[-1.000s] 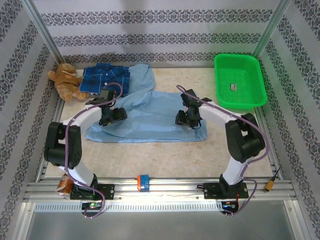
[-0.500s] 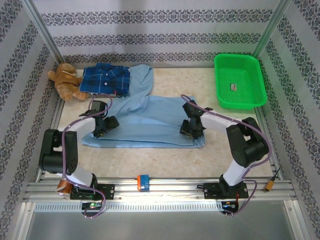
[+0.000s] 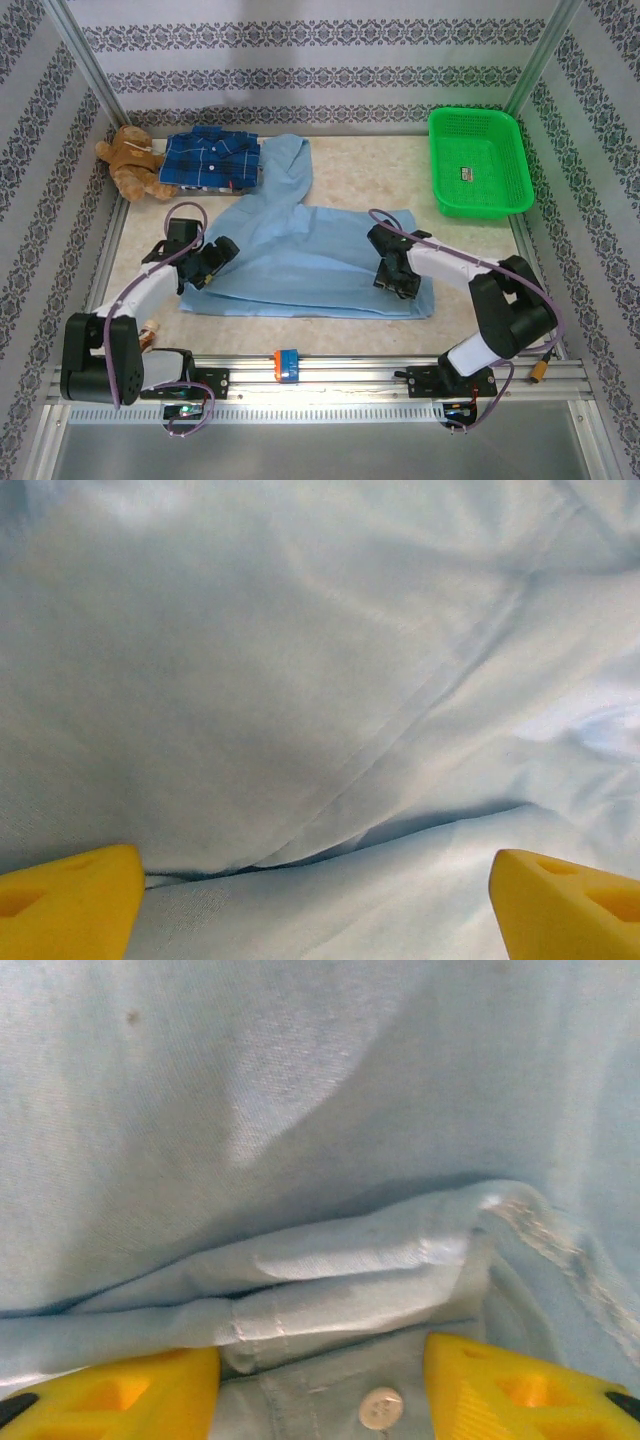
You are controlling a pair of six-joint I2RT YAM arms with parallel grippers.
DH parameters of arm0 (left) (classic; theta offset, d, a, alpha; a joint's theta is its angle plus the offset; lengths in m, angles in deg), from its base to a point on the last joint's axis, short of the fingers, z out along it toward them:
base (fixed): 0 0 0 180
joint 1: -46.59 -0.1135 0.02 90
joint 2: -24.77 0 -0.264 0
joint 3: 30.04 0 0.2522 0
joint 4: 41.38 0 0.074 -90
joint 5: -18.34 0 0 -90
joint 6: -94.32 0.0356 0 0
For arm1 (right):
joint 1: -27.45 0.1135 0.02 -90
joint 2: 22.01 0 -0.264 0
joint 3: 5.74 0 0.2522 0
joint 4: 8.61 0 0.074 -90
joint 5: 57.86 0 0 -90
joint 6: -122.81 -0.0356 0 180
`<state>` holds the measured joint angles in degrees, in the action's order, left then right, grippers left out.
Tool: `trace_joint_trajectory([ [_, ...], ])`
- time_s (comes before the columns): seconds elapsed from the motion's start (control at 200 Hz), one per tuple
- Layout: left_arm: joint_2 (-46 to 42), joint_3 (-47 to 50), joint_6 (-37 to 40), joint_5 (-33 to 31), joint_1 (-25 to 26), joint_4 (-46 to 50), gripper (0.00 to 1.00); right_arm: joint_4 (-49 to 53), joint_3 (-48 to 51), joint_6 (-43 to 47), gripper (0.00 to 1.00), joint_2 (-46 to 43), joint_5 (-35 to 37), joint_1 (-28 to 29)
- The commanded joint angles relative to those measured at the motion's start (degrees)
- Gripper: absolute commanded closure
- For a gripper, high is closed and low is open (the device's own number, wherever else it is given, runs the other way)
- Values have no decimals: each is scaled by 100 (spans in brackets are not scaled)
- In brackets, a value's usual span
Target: Fold and stack the long sleeve shirts
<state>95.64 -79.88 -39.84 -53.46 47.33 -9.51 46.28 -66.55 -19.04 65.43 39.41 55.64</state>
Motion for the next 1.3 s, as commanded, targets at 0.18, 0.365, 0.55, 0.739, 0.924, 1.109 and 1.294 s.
trace_joint_trajectory([
  [0.18,238,-1213,1028,252,52,842,7,1284,371,21,38,-1363,1025,-950],
  [0.365,948,-1745,1291,-135,392,1195,6,518,-369,801,31,-1507,698,-1149],
  [0.55,1510,-1654,909,-564,760,1218,6,26,-1336,1489,30,-97,-400,-1256],
  [0.739,1776,-866,62,-1098,809,923,8,-767,-1354,1304,30,826,-1161,-1267],
  [0.924,1216,22,-524,-1351,1080,927,9,-789,-851,1297,31,976,-1064,-1400],
  [1.109,569,558,-914,-1337,1240,1145,8,-360,-542,1268,32,724,-693,-1510],
  [1.294,4,481,-1045,-1205,1254,1700,8,-61,-480,1088,32,641,-714,-1483],
])
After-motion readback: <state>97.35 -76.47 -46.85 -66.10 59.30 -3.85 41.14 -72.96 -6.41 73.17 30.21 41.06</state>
